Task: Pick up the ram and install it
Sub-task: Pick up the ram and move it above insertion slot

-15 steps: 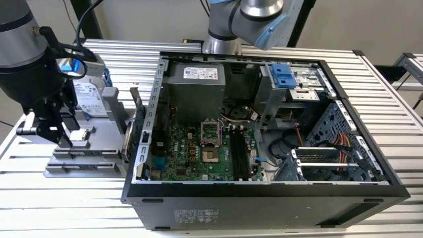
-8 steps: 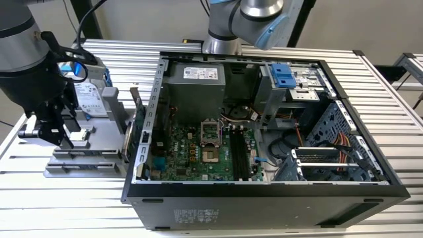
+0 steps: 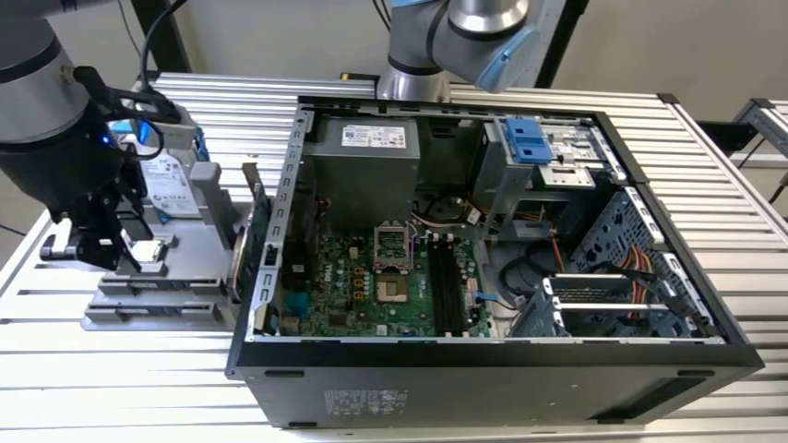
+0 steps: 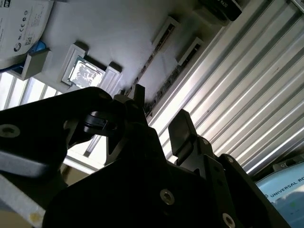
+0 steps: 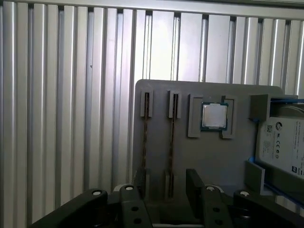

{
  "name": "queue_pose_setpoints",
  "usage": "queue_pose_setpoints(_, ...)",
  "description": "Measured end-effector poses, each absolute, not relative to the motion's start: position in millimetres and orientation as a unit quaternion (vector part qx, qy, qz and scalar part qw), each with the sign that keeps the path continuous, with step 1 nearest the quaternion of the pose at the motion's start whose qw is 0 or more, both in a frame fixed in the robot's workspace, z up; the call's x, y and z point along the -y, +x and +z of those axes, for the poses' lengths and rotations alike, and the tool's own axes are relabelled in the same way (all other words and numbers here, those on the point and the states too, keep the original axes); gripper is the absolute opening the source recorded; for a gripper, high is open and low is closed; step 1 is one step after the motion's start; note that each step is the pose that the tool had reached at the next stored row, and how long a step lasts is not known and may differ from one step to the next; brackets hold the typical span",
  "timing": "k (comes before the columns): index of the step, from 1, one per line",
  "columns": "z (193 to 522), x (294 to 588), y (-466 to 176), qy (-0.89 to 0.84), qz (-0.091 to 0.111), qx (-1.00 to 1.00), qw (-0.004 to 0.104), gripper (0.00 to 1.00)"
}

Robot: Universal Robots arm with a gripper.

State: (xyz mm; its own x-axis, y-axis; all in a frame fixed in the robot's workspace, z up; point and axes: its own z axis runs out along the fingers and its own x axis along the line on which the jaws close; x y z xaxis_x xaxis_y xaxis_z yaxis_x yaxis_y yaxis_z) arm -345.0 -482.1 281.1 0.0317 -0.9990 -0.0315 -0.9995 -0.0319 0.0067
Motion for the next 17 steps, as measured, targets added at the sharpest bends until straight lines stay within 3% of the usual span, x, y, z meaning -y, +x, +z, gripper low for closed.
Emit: queue_pose_setpoints(17,270.3,484.6,-345.0,-0.718,0.014,-0.696,0.009,1.0)
